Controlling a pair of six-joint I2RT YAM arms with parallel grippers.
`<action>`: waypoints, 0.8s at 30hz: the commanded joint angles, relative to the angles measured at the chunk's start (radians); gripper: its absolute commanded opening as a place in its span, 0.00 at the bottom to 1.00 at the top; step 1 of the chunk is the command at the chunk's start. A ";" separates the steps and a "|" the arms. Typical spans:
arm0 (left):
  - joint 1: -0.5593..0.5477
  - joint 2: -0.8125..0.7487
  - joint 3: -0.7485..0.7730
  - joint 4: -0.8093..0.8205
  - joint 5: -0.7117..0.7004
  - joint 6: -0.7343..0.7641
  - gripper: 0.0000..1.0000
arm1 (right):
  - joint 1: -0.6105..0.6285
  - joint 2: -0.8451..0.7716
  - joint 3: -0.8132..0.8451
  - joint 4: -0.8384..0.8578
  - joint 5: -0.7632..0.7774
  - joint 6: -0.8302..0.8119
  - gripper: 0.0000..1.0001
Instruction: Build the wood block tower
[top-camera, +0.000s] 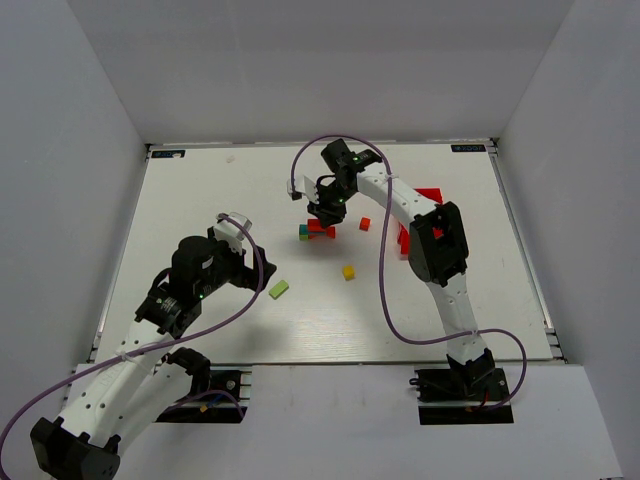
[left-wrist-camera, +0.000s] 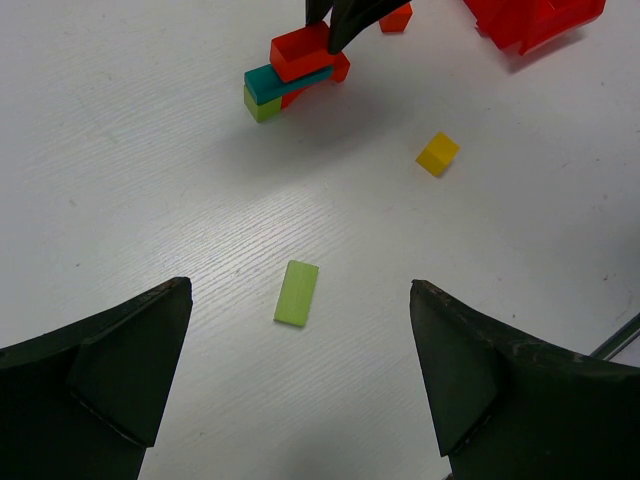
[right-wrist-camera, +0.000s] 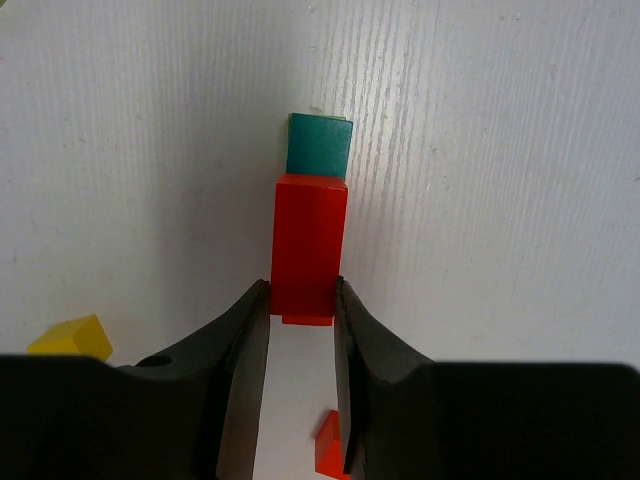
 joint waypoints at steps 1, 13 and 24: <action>-0.005 -0.006 0.019 0.007 0.011 0.004 1.00 | -0.004 0.005 0.032 -0.011 -0.028 0.001 0.00; -0.005 -0.006 0.019 0.007 0.011 0.004 1.00 | -0.002 0.007 0.026 -0.002 -0.020 0.012 0.00; -0.005 -0.006 0.019 0.007 0.011 0.004 1.00 | -0.002 0.010 0.022 0.001 -0.019 0.015 0.00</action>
